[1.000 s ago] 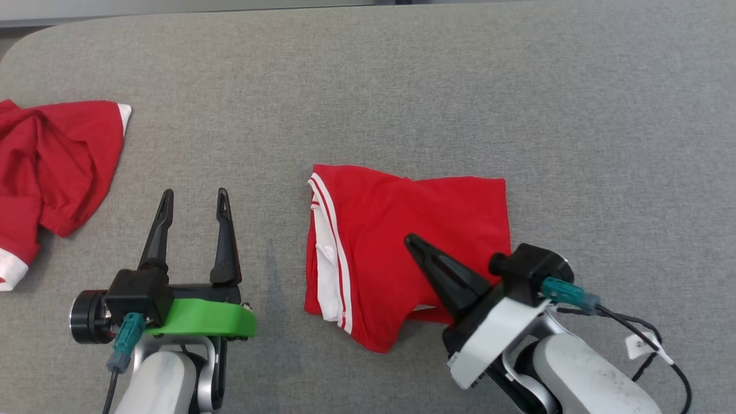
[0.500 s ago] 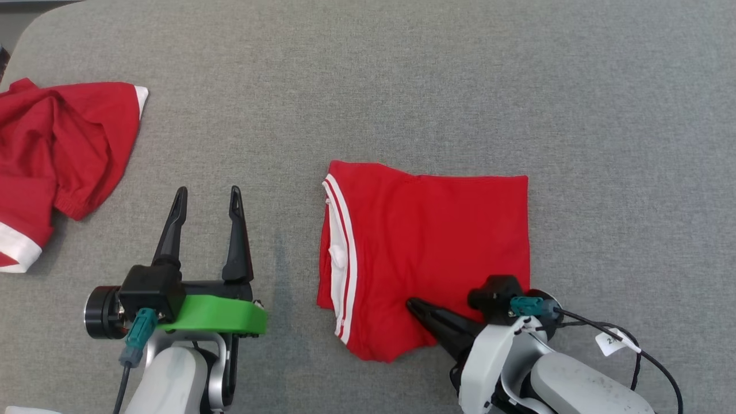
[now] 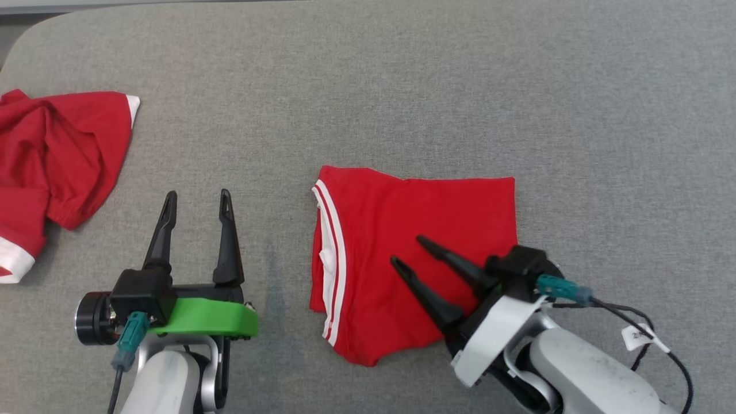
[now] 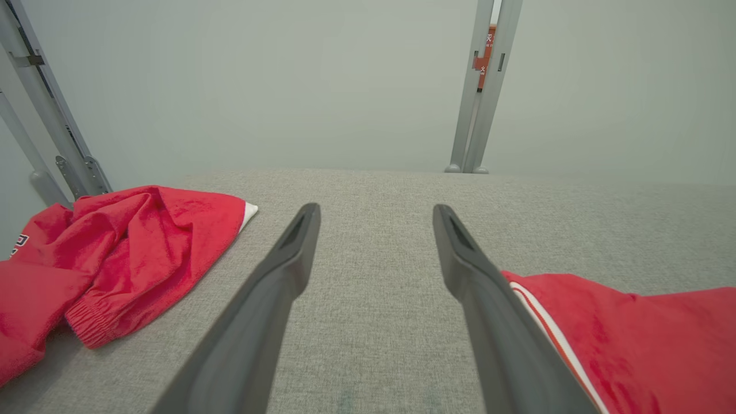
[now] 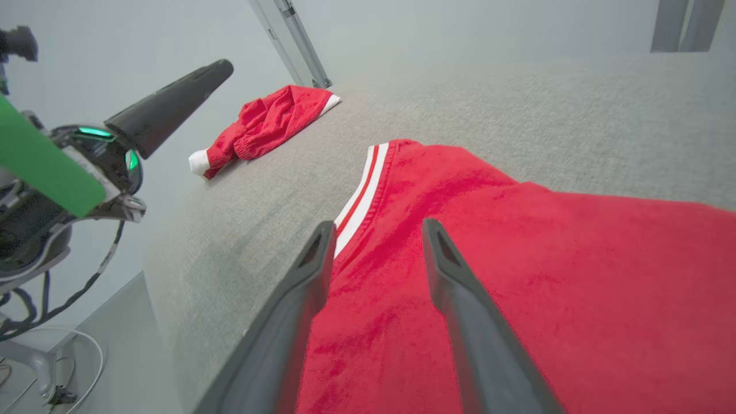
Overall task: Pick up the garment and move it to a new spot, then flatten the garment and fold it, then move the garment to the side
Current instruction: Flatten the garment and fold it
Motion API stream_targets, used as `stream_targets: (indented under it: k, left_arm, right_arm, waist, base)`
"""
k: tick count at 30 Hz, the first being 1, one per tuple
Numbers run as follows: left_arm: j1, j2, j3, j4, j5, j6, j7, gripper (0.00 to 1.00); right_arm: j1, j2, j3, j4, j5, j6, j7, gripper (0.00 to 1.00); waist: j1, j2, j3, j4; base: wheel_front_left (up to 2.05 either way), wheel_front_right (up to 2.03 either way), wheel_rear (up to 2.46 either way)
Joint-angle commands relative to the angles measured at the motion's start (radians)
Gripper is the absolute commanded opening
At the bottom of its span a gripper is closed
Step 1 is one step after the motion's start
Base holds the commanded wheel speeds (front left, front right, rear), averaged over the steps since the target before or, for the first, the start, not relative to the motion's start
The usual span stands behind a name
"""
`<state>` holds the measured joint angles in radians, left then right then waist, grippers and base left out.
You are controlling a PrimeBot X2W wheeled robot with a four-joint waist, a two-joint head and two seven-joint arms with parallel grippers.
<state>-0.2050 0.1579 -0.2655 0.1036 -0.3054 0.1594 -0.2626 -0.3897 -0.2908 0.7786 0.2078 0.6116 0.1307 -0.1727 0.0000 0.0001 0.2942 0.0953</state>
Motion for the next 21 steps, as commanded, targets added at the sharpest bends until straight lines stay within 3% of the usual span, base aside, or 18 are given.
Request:
stream_targets:
  k: [1, 13, 17, 21]
  left_arm:
    - [0.013, 0.01, 0.008, 0.003, 0.006, 0.003, -0.002, 1.0]
    - [0.081, 0.045, 0.036, -0.008, 0.009, 0.019, 0.004, 1.0]
    - [0.106, 0.058, 0.033, -0.019, 0.01, 0.025, 0.017, 1.0]
    - [0.139, 0.071, 0.024, -0.018, 0.008, 0.018, 0.032, 1.0]
  right_arm:
    - [0.031, -0.005, -0.051, -0.022, -0.022, 0.0, -0.02, 1.0]
    - [0.261, 0.051, -0.656, -0.179, -0.22, 0.0, -0.043, 1.0]
    - [0.335, 0.073, -0.763, -0.235, -0.273, 0.0, 0.003, 1.0]
    - [0.404, 0.087, -0.804, -0.281, -0.3, 0.0, 0.043, 1.0]
  waist:
    - [0.0, -0.0001, -0.022, -0.02]
    - [0.0, -0.0001, -0.11, -0.073]
    - [0.0, -0.0001, -0.138, -0.084]
    - [0.0, -0.0001, -0.176, -0.09]
  base:
    - [0.0, 0.0, 0.0]
    - [0.0, 0.0, 0.0]
    - [0.0, 0.0, 0.0]
    - [0.0, 0.0, 0.0]
